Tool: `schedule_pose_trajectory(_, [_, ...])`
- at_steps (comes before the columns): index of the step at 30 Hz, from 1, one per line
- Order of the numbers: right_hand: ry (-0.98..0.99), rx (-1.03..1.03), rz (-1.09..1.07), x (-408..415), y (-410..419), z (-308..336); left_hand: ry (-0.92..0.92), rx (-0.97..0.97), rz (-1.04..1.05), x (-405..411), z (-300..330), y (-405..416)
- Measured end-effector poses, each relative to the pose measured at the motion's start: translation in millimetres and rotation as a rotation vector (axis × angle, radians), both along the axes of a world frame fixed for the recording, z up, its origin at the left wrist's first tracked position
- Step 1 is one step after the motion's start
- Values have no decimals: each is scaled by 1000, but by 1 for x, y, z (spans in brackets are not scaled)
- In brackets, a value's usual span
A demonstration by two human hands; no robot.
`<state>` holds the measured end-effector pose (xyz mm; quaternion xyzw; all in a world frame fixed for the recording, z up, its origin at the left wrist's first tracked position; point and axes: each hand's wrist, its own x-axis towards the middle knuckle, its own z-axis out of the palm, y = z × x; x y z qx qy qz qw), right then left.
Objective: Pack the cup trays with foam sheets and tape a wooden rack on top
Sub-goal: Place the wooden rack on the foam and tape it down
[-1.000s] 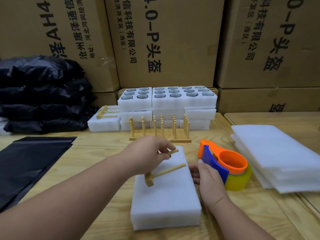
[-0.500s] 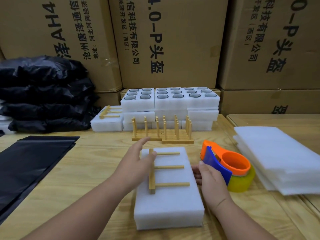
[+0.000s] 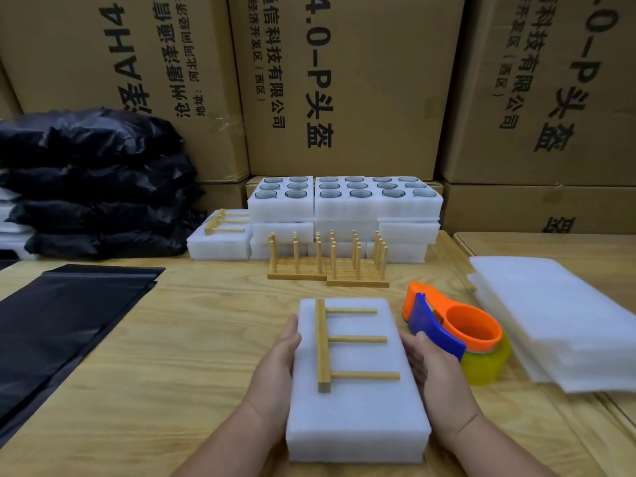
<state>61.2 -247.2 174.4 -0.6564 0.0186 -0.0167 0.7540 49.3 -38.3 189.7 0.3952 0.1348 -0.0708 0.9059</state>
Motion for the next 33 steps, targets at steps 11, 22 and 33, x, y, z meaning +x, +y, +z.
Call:
schedule_pose_trajectory(11, [-231, -432, -311, -5, -42, 61, -119, 70, 149, -4, -10, 10])
schedule_pose_trajectory(22, [89, -1593, -7, 40, -60, 59, -106, 122, 101, -5, -9, 11])
schedule_pose_trajectory(33, [48, 291, -83, 10, -59, 128, -541, 579, 204, -32, 61, 8])
